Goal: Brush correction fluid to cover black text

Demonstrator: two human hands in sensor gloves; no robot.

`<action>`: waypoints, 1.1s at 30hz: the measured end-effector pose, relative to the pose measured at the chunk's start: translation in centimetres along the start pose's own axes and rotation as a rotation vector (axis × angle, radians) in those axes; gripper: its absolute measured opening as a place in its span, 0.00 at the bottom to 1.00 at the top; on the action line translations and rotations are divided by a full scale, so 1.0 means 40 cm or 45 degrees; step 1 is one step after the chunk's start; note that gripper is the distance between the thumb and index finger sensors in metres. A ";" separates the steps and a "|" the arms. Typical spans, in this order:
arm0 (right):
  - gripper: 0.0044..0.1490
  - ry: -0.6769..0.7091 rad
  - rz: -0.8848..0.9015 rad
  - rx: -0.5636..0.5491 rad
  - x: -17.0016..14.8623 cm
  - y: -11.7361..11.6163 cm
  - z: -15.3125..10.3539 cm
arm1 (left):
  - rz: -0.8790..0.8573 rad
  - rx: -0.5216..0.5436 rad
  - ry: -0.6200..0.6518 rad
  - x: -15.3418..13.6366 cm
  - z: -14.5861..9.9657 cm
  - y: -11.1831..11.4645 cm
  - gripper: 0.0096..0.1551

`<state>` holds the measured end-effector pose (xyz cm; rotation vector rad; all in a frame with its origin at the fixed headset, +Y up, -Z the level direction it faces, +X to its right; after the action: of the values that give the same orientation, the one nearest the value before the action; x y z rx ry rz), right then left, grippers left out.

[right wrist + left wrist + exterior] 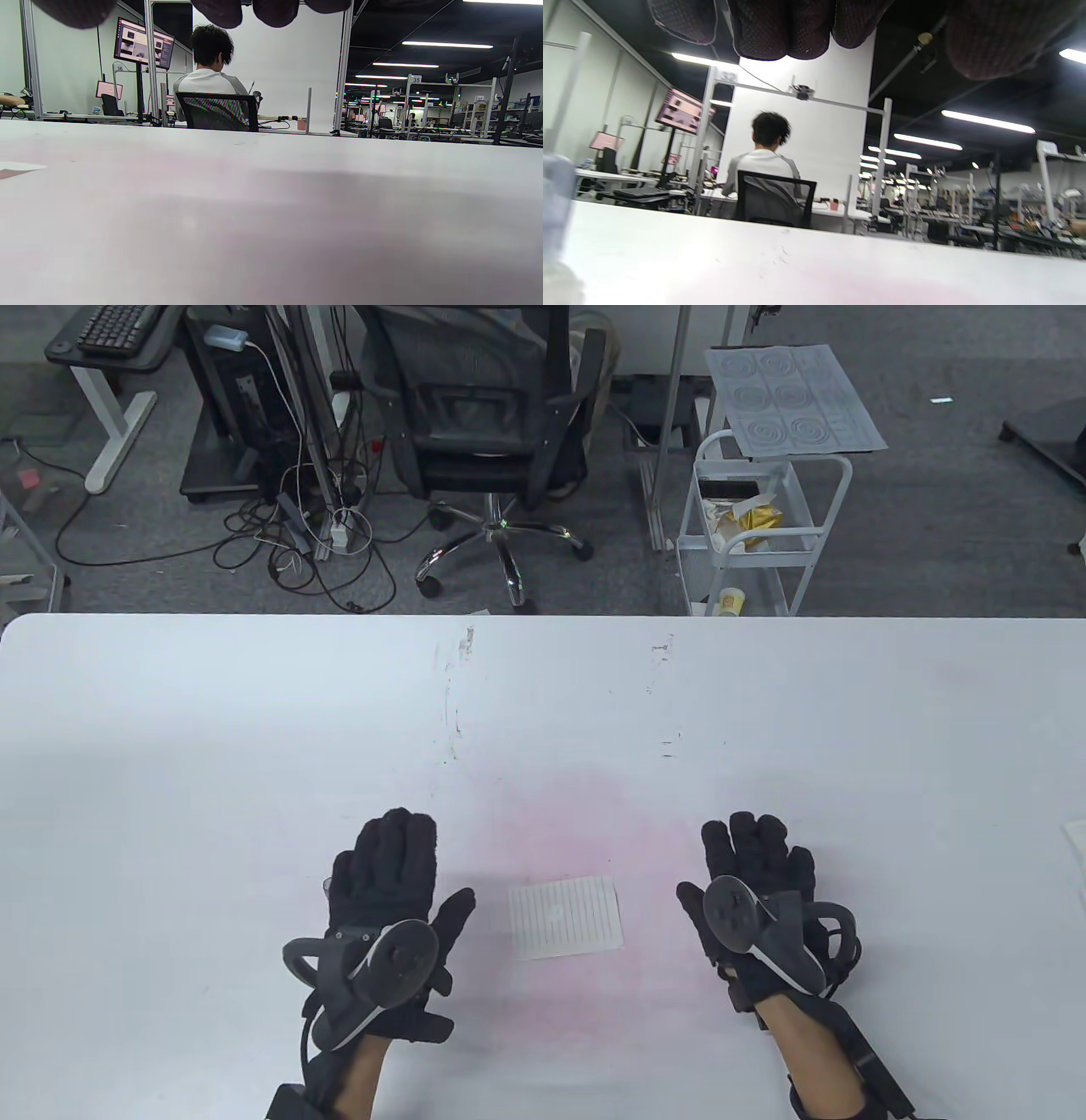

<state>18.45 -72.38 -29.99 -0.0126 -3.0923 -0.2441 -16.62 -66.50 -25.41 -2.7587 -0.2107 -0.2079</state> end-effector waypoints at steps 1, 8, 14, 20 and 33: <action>0.49 0.002 0.001 0.001 0.001 0.000 0.000 | 0.021 -0.044 0.022 0.015 0.003 0.018 0.50; 0.48 0.032 0.022 0.023 0.007 -0.005 -0.001 | 0.108 -0.286 0.048 0.046 0.007 0.120 0.47; 0.48 0.072 0.035 0.074 0.019 -0.014 -0.004 | 0.139 -0.433 0.050 0.036 0.002 0.189 0.48; 0.48 0.145 0.036 0.142 0.038 -0.028 -0.005 | 0.173 -0.480 0.028 0.023 0.000 0.216 0.48; 0.48 0.139 0.038 0.142 0.036 -0.028 -0.005 | 0.171 -0.530 0.004 0.018 0.003 0.223 0.49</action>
<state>17.02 -73.49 -29.89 -0.0400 -2.9897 -0.0680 -14.38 -74.60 -28.47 -3.1697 0.0252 -0.2443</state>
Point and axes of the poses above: the tracker on the back of each hand, its own x axis roughly to the thumb side, its own z axis roughly from the wrist to the fingertips, y = z × x, the point moved 3 cm from there along z, roughly from the wrist to the fingertips, and after that the axes turned 1 degree about y, right-handed, at the moved point
